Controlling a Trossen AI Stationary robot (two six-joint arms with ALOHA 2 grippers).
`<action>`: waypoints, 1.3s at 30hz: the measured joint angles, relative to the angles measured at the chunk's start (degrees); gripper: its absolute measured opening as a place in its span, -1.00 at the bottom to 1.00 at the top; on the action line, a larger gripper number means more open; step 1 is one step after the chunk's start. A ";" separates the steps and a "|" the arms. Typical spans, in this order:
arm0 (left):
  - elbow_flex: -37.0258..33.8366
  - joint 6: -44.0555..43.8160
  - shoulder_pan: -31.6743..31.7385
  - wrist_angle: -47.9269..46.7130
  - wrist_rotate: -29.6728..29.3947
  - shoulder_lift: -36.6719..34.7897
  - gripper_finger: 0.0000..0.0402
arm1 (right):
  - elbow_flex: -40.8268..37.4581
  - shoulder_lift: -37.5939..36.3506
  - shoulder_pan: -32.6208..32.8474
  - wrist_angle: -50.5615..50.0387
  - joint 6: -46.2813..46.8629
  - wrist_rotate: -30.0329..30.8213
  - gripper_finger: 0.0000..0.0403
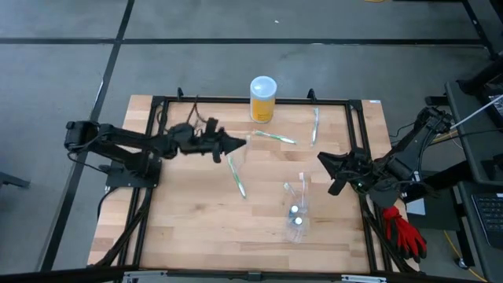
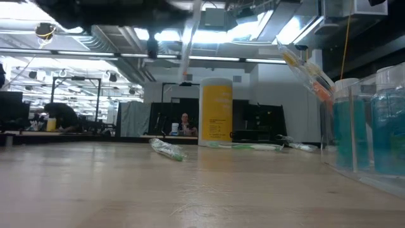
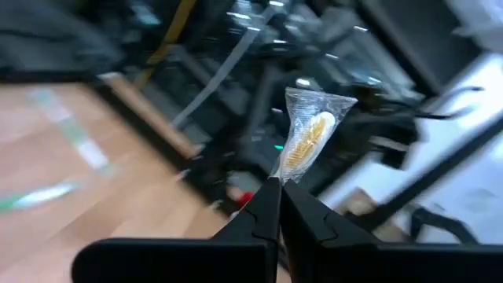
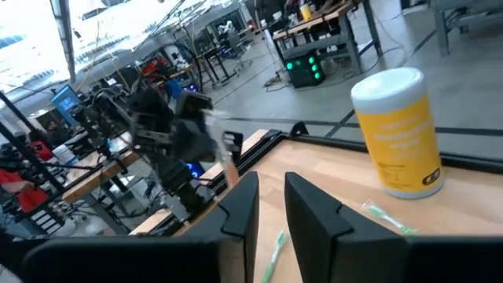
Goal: Pick & Place toothbrushing station
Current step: Put the orange toothbrush into the transparent organizer
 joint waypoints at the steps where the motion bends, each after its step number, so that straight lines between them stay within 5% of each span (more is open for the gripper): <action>1: 1.79 0.87 0.90 0.30 2.88 0.76 -0.99 | 0.00 0.00 0.00 0.01 -0.20 0.45 -0.68; 8: 19.84 6.72 2.38 -3.70 15.59 11.81 -0.99 | 0.00 -0.04 0.00 0.00 -1.31 2.95 -0.68; 17: 38.79 10.29 -1.04 -6.85 23.77 28.77 -0.99 | 0.00 -0.24 0.02 1.69 -1.21 4.06 -0.68; 26: 41.88 7.74 -4.65 0.43 23.94 35.82 -0.99 | 0.00 -1.64 3.73 5.17 -9.53 7.05 -0.69; 39: 41.82 10.87 -5.72 -1.24 17.92 35.79 -0.99 | 0.00 -7.31 10.69 6.07 -20.77 11.01 -0.73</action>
